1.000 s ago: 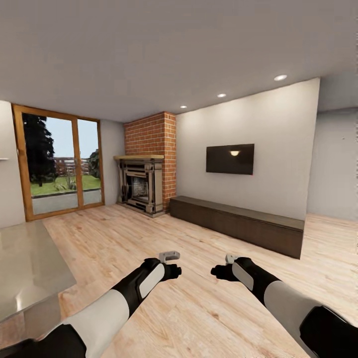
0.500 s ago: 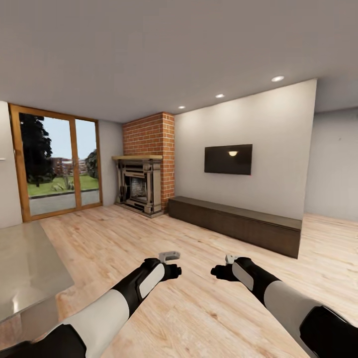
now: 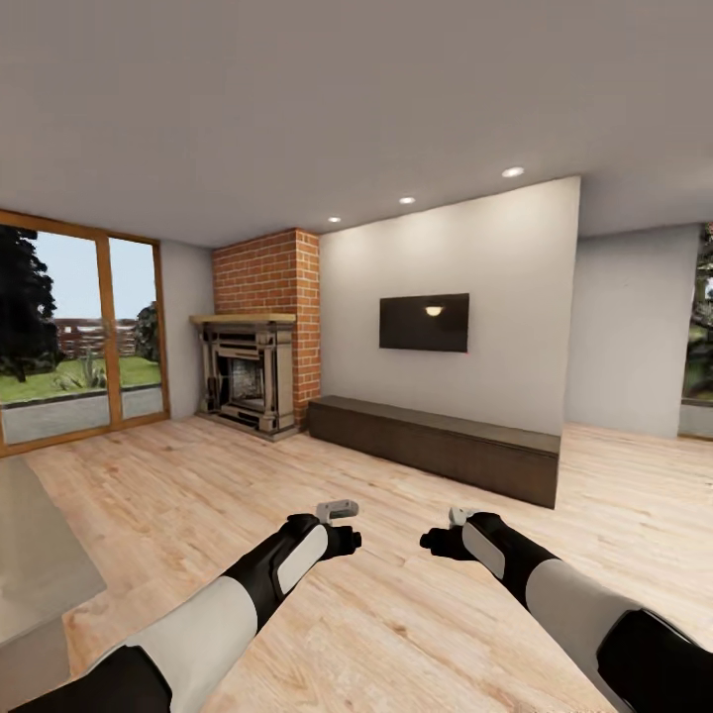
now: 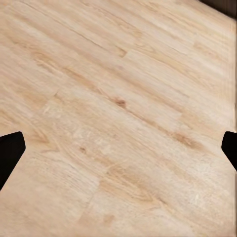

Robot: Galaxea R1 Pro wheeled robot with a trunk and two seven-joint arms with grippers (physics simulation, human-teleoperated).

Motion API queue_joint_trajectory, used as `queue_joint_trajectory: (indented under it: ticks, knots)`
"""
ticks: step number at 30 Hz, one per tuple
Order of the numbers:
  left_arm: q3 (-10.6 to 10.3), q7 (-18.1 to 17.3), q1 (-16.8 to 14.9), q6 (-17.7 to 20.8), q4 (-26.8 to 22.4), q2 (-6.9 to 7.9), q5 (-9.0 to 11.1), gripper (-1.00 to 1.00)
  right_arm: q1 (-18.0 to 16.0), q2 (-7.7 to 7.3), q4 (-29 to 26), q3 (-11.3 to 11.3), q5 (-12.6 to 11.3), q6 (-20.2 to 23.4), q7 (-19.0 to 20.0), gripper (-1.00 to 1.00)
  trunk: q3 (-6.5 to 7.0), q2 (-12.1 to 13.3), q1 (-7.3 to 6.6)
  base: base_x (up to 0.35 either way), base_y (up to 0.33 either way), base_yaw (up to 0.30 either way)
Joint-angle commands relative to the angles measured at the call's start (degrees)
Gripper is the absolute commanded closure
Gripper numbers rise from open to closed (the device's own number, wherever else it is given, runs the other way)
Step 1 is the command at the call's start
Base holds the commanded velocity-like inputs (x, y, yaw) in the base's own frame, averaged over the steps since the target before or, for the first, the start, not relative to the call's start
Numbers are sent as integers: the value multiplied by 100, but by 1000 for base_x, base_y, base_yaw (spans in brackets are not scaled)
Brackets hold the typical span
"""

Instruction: Place each of the two pumpkins and all three candles from the living room inside a cabinet in the living room (use any cabinet), then make sure every cabinet is closed, and position the cauldron so it is next to a table in the living room.

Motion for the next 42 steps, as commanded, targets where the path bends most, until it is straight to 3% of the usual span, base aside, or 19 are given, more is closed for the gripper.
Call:
queue_joint_trajectory:
  ticks: [1,25,42]
  knots:
    - [-36,54,-6,6,-9,7,63,-100,-5,-7,-19,40,-60,19,-51,-100,-1,-4,0,0,0,-214]
    - [-27,54,-6,6,-9,13,65,-100,-4,-7,-19,32,-60,19,-31,-100,150,-4,0,0,0,-201]
    - [-27,54,-6,6,-9,13,65,-100,-5,-7,-20,32,-60,19,-35,-100,161,-4,0,0,0,-20]
